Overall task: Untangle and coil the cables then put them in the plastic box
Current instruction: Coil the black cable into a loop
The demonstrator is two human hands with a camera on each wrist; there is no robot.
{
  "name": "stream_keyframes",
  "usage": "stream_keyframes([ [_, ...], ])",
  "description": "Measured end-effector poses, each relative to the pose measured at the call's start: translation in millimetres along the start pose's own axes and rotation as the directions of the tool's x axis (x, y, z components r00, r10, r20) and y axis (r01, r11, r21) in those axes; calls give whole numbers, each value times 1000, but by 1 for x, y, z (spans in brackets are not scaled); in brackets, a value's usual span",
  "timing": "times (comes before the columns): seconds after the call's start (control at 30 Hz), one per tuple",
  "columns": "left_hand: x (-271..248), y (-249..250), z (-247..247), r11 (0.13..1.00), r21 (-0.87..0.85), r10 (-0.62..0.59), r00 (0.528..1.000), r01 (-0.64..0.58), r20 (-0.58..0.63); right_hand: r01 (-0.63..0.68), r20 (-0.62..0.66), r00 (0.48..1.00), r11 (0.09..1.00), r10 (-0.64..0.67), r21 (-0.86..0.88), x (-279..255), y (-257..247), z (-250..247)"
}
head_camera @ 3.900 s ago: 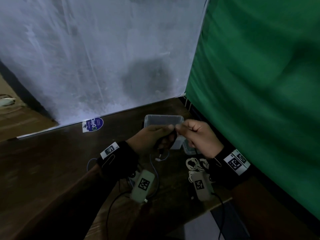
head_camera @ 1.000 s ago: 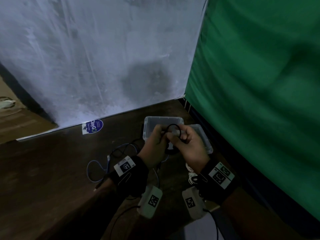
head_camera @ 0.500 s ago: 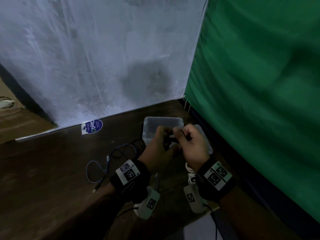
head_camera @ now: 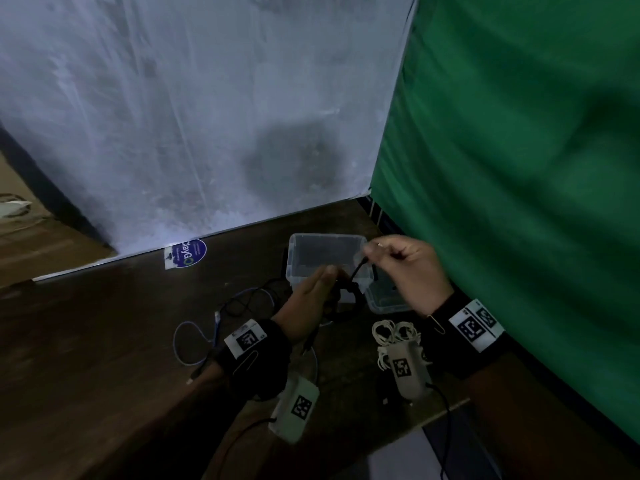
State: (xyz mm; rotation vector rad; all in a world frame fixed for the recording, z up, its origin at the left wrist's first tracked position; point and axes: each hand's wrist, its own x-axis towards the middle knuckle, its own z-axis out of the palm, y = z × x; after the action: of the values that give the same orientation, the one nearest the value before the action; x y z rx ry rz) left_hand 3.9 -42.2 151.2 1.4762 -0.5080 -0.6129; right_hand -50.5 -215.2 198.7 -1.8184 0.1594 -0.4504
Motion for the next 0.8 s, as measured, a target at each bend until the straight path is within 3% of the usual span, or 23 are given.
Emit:
stream_keyframes([
  [0.07,1,-4,2,999,22,-28,1000,28,-6,62,-50,997,998,-62,1,2,-7,-1],
  [0.17,1,0,7,980,189,50,998,-54,25,124,-107,986,992,-126,-30,5,-7,-2],
  [0.3,0,4,1,958,266,91,994,-106,68,113,-136,985,993,-109,22,9,-2,-4],
  [0.4,2,11,-7,962,242,126,992,-125,12,97,-86,992,991,-89,92,8,2,-10],
  [0.5,6,19,-13,978,154,152,984,-138,-89,79,48,996,997,-78,-16,6,11,-13],
  [0.63,9,24,-8,983,115,152,987,-145,-59,10,115,993,996,0,-93,-1,26,-3],
  [0.8,12,27,-9,980,111,176,980,-165,-97,-283,155,954,941,257,187,-6,10,5],
])
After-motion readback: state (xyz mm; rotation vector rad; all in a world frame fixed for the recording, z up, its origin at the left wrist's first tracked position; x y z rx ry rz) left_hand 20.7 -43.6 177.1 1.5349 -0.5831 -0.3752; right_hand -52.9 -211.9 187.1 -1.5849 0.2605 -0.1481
